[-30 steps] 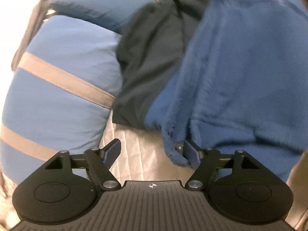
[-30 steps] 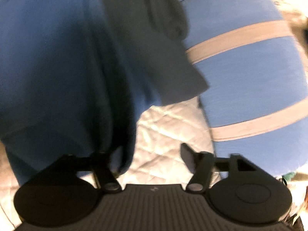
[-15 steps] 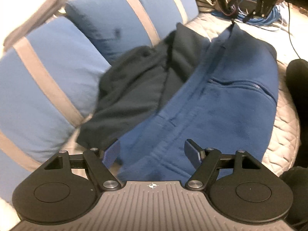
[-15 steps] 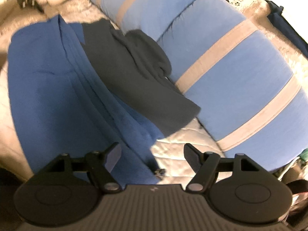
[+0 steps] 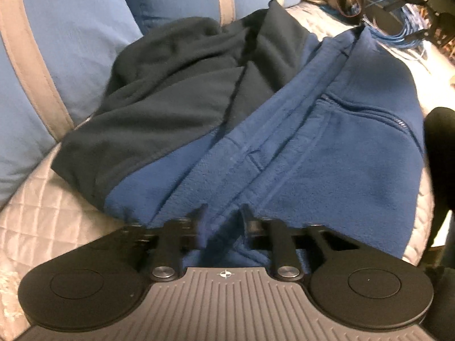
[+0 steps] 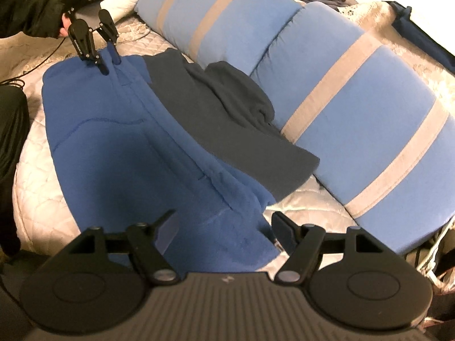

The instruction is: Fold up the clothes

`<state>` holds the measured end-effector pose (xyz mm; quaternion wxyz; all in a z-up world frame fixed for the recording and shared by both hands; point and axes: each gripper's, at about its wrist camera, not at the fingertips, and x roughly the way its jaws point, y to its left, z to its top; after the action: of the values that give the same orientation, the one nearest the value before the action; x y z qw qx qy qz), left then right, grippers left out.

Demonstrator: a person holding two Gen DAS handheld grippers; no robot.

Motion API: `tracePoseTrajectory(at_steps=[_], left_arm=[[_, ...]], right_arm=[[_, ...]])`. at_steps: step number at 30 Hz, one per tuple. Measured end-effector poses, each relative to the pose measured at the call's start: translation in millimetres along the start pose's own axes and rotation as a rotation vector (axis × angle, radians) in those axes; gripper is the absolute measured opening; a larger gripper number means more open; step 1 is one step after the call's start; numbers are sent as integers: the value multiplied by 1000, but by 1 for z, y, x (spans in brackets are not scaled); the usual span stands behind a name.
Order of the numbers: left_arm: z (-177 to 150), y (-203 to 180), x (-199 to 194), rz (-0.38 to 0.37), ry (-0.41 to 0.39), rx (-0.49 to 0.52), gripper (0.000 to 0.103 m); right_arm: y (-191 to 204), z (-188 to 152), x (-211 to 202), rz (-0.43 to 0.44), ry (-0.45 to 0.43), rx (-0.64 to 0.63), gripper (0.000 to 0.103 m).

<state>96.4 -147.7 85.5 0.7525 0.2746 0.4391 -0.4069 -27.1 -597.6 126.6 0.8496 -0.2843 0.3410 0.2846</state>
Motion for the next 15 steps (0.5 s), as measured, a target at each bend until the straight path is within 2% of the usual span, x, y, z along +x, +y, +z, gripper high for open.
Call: tracePoseTrajectory(at_steps=[6, 7, 8, 10, 12, 15], left_arm=[[-4, -6, -12, 61, -58, 37, 9], [-5, -6, -14, 72, -72, 33, 0], [-6, -5, -16, 100, -82, 27, 0], [-7, 2, -20, 208, -84, 10, 0], [-8, 15, -25, 257, -92, -53, 0], [-12, 20, -37, 230, -129, -95, 1]], right_arm=[[-6, -12, -3, -13, 11, 42, 82], [-7, -14, -3, -14, 10, 47, 82], [-7, -16, -2, -14, 10, 52, 82], [-8, -20, -2, -14, 7, 65, 82], [-9, -22, -1, -14, 7, 81, 82], [-11, -27, 2, -8, 10, 100, 82]])
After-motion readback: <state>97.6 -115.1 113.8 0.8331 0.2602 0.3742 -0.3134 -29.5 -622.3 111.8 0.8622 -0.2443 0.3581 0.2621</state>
